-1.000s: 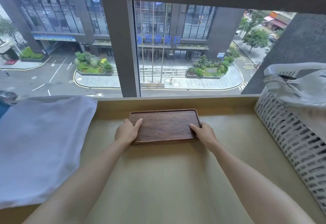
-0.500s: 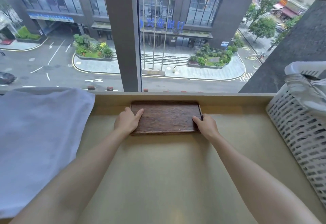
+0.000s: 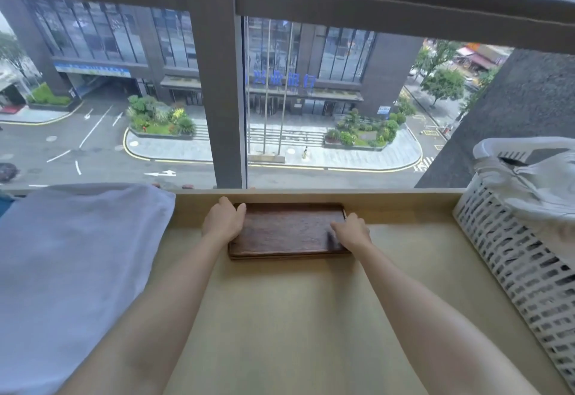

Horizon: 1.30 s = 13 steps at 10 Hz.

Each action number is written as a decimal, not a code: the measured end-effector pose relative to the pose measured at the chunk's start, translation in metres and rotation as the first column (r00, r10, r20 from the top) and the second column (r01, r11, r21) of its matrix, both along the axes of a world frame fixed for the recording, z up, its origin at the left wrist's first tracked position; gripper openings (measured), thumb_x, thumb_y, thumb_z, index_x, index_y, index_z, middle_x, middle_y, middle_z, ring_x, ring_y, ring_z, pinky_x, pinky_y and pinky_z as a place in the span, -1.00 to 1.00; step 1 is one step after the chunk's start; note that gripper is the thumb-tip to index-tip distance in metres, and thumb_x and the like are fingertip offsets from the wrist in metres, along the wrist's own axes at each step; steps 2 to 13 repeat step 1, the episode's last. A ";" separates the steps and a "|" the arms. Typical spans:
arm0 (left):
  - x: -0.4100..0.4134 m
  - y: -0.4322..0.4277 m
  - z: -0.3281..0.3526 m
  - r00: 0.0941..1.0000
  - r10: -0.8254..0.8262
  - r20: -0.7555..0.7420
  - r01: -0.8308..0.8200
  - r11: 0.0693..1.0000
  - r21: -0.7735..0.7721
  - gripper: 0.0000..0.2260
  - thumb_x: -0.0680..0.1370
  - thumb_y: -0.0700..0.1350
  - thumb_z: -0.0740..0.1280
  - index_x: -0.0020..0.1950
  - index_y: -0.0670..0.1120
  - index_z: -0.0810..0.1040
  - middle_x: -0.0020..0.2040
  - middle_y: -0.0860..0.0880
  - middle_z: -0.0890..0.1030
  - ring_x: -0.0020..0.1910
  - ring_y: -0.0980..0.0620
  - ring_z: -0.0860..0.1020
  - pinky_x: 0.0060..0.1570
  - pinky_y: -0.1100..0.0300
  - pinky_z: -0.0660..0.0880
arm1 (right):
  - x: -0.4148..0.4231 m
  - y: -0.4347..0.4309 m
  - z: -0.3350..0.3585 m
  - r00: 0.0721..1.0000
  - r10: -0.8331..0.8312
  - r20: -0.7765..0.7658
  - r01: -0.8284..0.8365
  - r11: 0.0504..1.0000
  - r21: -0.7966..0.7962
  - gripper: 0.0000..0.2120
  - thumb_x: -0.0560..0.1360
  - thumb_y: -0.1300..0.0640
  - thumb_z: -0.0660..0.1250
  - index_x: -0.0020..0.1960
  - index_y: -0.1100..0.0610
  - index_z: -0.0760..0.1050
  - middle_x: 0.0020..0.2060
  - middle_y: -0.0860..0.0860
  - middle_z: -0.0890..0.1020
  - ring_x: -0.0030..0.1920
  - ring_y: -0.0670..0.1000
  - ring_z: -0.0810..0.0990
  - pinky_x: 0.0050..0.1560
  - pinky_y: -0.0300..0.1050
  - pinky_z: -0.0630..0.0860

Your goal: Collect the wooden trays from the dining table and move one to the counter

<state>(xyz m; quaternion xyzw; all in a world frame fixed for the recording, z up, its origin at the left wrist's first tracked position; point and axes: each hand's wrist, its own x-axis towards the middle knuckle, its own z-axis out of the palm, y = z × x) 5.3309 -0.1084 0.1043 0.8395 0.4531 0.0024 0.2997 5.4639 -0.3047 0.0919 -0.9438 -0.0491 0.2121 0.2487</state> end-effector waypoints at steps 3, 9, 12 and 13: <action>-0.012 0.000 0.017 0.997 -0.035 0.076 0.021 0.985 0.173 -0.51 0.62 0.00 0.08 0.47 -0.24 0.16 0.44 -0.23 0.33 0.38 -0.23 0.35 0.27 -0.07 0.37 | -0.009 -0.002 0.017 0.995 0.033 0.097 -0.034 0.999 0.009 -0.45 0.57 -0.03 0.14 0.40 0.31 0.17 0.39 0.25 0.29 0.40 0.24 0.26 0.35 0.08 0.27; -0.012 0.000 0.017 0.997 -0.035 0.076 0.021 0.985 0.173 -0.51 0.62 0.00 0.08 0.47 -0.24 0.16 0.44 -0.23 0.33 0.38 -0.23 0.35 0.27 -0.07 0.37 | -0.009 -0.002 0.017 0.995 0.033 0.097 -0.034 0.999 0.009 -0.45 0.57 -0.03 0.14 0.40 0.31 0.17 0.39 0.25 0.29 0.40 0.24 0.26 0.35 0.08 0.27; -0.012 0.000 0.017 0.997 -0.035 0.076 0.021 0.985 0.173 -0.51 0.62 0.00 0.08 0.47 -0.24 0.16 0.44 -0.23 0.33 0.38 -0.23 0.35 0.27 -0.07 0.37 | -0.009 -0.002 0.017 0.995 0.033 0.097 -0.034 0.999 0.009 -0.45 0.57 -0.03 0.14 0.40 0.31 0.17 0.39 0.25 0.29 0.40 0.24 0.26 0.35 0.08 0.27; -0.012 0.000 0.017 0.997 -0.035 0.076 0.021 0.985 0.173 -0.51 0.62 0.00 0.08 0.47 -0.24 0.16 0.44 -0.23 0.33 0.38 -0.23 0.35 0.27 -0.07 0.37 | -0.009 -0.002 0.017 0.995 0.033 0.097 -0.034 0.999 0.009 -0.45 0.57 -0.03 0.14 0.40 0.31 0.17 0.39 0.25 0.29 0.40 0.24 0.26 0.35 0.08 0.27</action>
